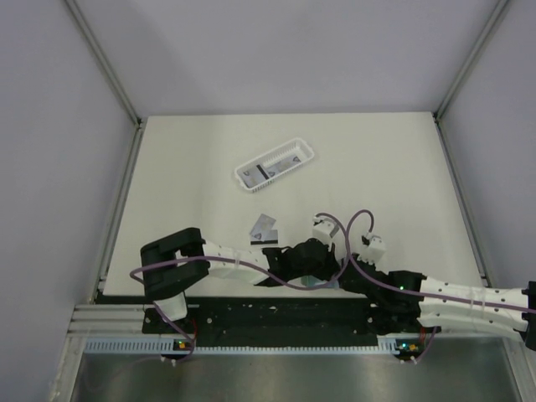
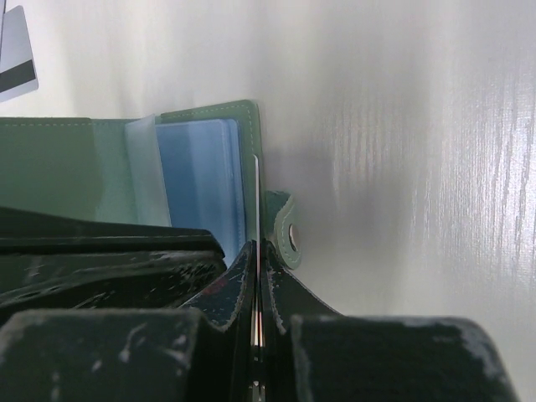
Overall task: Put the credit cards into the card holder
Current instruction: Open the card holder at the corner of the board.
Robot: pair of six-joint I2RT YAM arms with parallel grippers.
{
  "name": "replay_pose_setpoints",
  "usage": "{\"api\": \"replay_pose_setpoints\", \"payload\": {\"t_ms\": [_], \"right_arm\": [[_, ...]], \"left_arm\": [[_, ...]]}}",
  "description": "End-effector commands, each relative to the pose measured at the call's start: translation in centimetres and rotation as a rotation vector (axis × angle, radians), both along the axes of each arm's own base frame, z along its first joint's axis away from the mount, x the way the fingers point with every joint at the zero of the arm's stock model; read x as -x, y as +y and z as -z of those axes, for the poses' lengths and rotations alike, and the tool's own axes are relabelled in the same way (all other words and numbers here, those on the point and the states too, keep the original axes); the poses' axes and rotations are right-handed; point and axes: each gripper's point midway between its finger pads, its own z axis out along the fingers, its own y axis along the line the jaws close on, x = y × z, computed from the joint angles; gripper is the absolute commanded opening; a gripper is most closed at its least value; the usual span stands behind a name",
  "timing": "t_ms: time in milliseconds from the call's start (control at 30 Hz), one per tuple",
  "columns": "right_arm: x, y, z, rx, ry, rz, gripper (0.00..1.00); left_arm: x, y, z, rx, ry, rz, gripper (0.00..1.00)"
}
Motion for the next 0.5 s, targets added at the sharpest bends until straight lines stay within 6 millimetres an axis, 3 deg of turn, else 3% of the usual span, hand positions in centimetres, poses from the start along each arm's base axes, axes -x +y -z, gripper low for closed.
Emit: {"api": "replay_pose_setpoints", "payload": {"t_ms": [0,200,467], "right_arm": [[0.8,-0.7,1.3,0.037,0.037,-0.014,0.00],[0.8,-0.7,1.4,0.044,0.041,-0.012,0.00],[0.8,-0.7,1.6,0.054,0.047,-0.010,0.00]], "left_arm": [[-0.1,0.2,1.6,-0.066,0.033,-0.003,0.00],[-0.2,2.6,4.0,-0.153,0.044,-0.024,0.00],[-0.3,4.5,4.8,-0.190,0.049,-0.038,0.00]]}}
